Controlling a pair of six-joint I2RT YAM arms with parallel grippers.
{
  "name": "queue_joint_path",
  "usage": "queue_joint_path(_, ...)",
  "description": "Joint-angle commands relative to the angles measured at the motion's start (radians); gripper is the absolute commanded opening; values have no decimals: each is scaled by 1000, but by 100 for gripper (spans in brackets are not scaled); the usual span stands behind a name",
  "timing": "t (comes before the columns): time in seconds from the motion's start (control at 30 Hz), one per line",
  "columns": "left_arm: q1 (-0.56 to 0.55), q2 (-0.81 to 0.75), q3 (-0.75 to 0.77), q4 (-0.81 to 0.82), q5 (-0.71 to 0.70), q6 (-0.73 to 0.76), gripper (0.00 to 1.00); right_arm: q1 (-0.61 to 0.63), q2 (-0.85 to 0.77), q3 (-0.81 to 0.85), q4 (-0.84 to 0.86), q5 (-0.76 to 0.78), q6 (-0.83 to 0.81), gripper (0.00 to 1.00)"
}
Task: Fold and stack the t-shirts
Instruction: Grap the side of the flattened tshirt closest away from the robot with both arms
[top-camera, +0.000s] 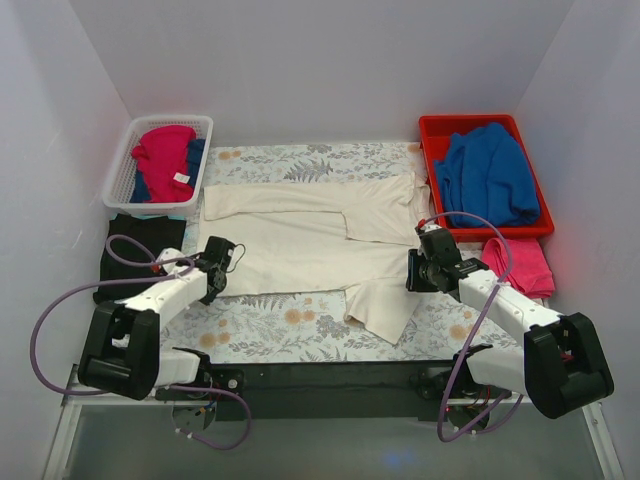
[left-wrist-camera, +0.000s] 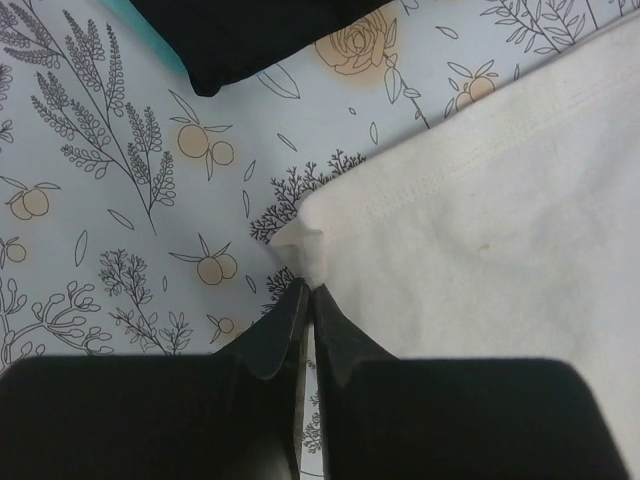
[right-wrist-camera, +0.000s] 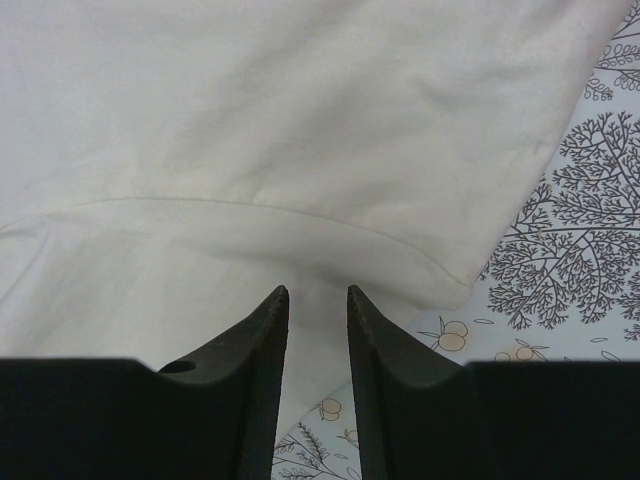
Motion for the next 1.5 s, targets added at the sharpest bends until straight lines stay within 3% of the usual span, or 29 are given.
queue_joint_path(0.0, 6, -37, -43, 14, 58, -76, 0, 3, -21, 8, -1, 17, -8, 36)
queue_joint_path(0.23, 16, -100, -60, 24, 67, -56, 0, 5, -41, 2, -16, 18, -4, 36)
queue_joint_path(0.57, 16, -203, 101, -9, -28, 69, 0, 20, -53, -53, -42, -71, 77, 36)
queue_joint_path(0.87, 14, -167, 60, 100, 32, 133, 0, 256, -109, -113, -99, -13, 264, 39)
queue_joint_path(1.13, 16, -132, 31, 174, 64, 167, 0, 494, -136, -84, -232, 189, 435, 42)
queue_joint_path(1.27, 14, -109, 21, 201, 78, 173, 0, 650, -34, 6, -356, 368, 542, 42)
queue_joint_path(1.47, 14, -91, 14, 223, 87, 187, 0, 796, 78, 115, -470, 465, 634, 42)
